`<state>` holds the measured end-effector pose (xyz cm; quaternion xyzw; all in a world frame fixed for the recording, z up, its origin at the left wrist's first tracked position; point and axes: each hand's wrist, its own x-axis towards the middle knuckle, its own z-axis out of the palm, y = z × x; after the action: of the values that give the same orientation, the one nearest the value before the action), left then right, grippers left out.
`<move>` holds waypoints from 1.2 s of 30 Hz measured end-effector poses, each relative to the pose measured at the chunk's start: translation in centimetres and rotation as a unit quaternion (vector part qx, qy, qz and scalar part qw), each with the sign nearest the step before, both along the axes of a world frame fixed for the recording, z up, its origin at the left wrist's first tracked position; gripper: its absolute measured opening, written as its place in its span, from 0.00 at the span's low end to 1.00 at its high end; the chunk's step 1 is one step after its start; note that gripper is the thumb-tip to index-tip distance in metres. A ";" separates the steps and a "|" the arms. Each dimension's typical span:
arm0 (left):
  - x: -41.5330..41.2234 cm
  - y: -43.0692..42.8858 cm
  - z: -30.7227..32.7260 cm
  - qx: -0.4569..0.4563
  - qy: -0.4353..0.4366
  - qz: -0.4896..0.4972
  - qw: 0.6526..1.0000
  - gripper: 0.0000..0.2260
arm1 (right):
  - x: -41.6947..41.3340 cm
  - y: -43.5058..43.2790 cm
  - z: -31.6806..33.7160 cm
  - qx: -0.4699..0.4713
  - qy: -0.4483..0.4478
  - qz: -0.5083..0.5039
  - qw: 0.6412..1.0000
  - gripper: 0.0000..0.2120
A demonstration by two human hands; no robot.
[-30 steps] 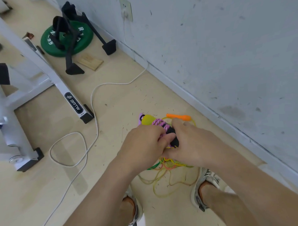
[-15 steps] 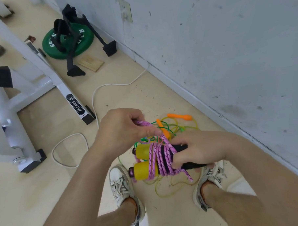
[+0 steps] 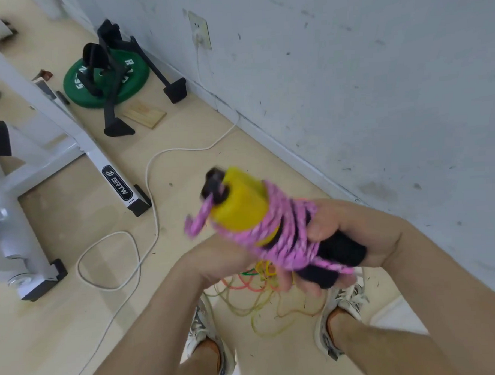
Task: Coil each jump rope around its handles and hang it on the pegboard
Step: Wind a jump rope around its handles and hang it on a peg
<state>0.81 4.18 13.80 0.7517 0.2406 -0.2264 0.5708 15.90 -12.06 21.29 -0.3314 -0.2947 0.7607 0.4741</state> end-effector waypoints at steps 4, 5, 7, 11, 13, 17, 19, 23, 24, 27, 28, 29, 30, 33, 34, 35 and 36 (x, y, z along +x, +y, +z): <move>0.4 -1.0 4.6 0.016 -0.015 -0.078 0.997 0.17 | 1.0 -0.5 0.7 -0.049 -0.013 -0.182 0.982 0.20; 0.2 -0.4 5.6 -0.016 -0.006 -0.077 0.997 0.16 | 1.2 -0.5 0.7 -0.076 -0.062 -0.230 0.968 0.17; -0.7 1.2 7.8 -0.108 -0.028 -0.054 0.992 0.12 | 1.3 -0.2 0.7 -0.137 -0.118 -0.306 0.935 0.14; -1.7 2.2 9.5 -0.193 -0.169 0.033 0.966 0.09 | 1.3 0.4 0.9 -0.207 -0.099 -0.442 0.867 0.15; -1.5 1.8 8.4 -0.129 -0.119 0.050 0.983 0.14 | 1.7 0.2 1.0 -0.195 -0.028 -0.492 0.848 0.14; -1.1 1.5 6.2 0.115 0.023 -0.023 0.993 0.19 | 2.1 -0.2 1.0 -0.137 0.086 -0.523 0.836 0.22; -0.7 1.6 6.2 0.304 -0.060 0.079 0.947 0.19 | 1.8 0.1 1.0 -0.169 0.052 -0.540 0.823 0.16; 0.2 1.9 8.7 0.124 -0.292 0.401 0.859 0.14 | 0.3 1.5 0.4 -0.248 -0.144 -0.520 0.804 0.12; 0.0 2.3 8.5 0.069 -0.262 0.390 0.880 0.12 | 0.0 1.6 0.3 -0.257 -0.169 -0.520 0.797 0.11; -0.8 3.4 6.2 0.221 -0.039 0.225 0.948 0.15 | -0.2 1.5 0.4 -0.252 -0.183 -0.549 0.775 0.12; -0.9 3.2 6.0 0.265 -0.011 0.193 0.945 0.18 | 0.0 1.4 0.5 -0.242 -0.190 -0.566 0.765 0.12; -0.7 2.7 6.1 0.272 -0.034 0.197 0.941 0.19 | 0.2 1.3 0.5 -0.232 -0.200 -0.578 0.756 0.12; -0.5 2.1 6.5 0.201 -0.089 0.246 0.944 0.19 | 0.4 1.3 0.6 -0.224 -0.205 -0.577 0.758 0.12; 0.8 1.1 8.2 -0.186 -0.218 0.418 0.862 0.18 | -0.1 1.6 0.8 -0.213 -0.130 -0.486 0.837 0.16; 1.1 1.1 8.4 -0.295 -0.226 0.426 0.825 0.17 | -0.7 1.8 0.9 -0.214 -0.097 -0.445 0.864 0.18; 1.4 1.0 8.7 -0.370 -0.234 0.430 0.789 0.16 | -1.3 2.1 0.7 -0.216 -0.073 -0.412 0.882 0.19; 1.6 1.1 8.7 -0.422 -0.246 0.435 0.757 0.14 | -1.9 2.4 0.5 -0.218 -0.058 -0.387 0.894 0.20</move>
<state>2.41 5.28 22.55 0.2790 0.2730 0.1605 0.9066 14.01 -9.65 21.82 -0.5577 0.0035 0.5413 0.6292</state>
